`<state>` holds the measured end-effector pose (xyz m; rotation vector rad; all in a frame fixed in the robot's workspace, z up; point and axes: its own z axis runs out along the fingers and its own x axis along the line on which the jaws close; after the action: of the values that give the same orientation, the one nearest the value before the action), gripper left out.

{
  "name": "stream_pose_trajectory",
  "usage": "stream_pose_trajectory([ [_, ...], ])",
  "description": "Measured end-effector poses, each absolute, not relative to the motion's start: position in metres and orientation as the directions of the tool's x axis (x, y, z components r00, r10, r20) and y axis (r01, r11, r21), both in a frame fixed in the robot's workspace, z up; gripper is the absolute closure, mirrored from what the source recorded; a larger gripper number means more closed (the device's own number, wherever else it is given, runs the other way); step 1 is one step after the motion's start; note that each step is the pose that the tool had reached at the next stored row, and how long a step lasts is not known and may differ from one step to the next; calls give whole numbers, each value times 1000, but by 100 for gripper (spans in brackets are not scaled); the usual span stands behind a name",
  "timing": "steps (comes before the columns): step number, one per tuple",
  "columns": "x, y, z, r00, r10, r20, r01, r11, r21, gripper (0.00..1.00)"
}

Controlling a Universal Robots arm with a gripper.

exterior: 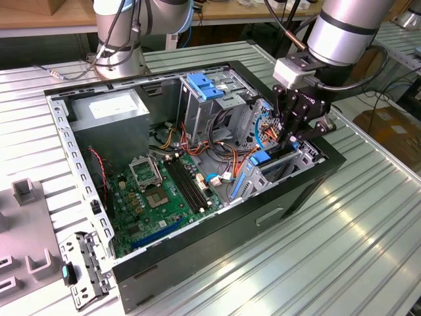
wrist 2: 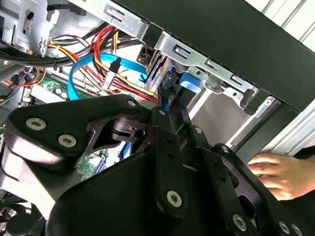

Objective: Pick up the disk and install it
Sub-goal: 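Insert the first disk wire, then insert the second disk wire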

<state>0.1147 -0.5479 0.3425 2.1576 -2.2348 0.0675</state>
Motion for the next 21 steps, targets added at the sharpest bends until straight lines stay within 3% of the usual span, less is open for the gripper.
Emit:
stream_pose_trajectory([
  [9, 115, -548, 351, -35, -998, 55, -999, 35, -7, 76],
  [11, 115, -548, 351, -35, -998, 55, -999, 35, -7, 78],
  [13, 115, -548, 351, -35, -998, 55, -999, 35, -7, 89],
  [21, 115, -548, 353, -35, -998, 55, -999, 35, -7, 89],
])
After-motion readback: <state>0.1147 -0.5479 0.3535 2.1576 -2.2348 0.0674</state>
